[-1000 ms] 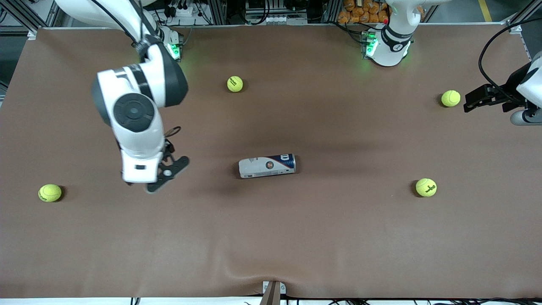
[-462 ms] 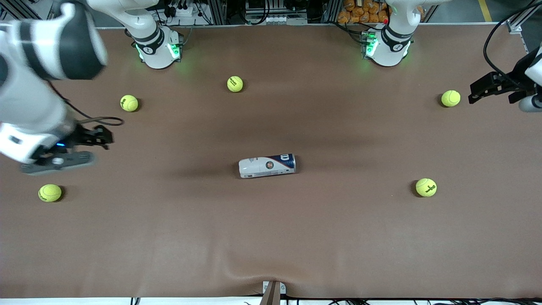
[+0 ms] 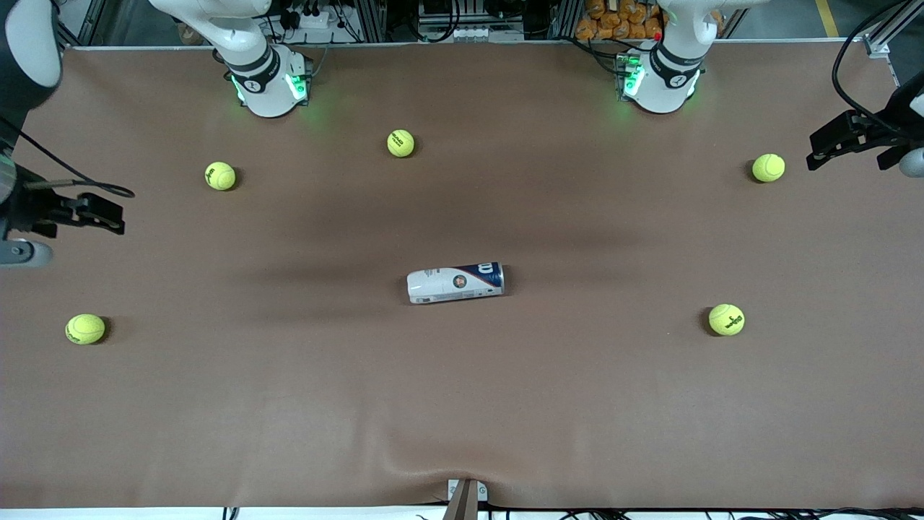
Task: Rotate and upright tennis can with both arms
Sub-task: 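Withdraw the right gripper away from the can to its side, then reach the left gripper toward the can's bottom end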
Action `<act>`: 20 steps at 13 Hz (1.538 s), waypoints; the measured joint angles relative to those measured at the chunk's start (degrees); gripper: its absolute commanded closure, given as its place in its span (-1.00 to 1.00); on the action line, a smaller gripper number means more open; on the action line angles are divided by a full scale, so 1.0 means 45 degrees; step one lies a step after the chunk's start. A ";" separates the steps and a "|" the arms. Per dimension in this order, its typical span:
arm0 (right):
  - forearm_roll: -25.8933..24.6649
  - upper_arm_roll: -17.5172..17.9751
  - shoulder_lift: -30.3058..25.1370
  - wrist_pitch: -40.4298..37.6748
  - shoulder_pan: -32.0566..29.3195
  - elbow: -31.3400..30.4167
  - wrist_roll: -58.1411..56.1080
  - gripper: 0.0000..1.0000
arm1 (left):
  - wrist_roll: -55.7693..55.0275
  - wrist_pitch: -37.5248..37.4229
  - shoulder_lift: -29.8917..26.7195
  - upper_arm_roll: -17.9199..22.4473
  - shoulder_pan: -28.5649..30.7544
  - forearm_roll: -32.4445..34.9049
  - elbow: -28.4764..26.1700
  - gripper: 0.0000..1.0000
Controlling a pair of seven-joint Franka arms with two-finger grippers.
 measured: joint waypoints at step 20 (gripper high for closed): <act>0.1310 0.0022 -0.1570 0.0280 -0.0884 -0.1174 0.0107 -1.00 | 0.0000 -0.0227 0.1250 -0.0137 -0.0193 -0.0681 -0.0043 -1.00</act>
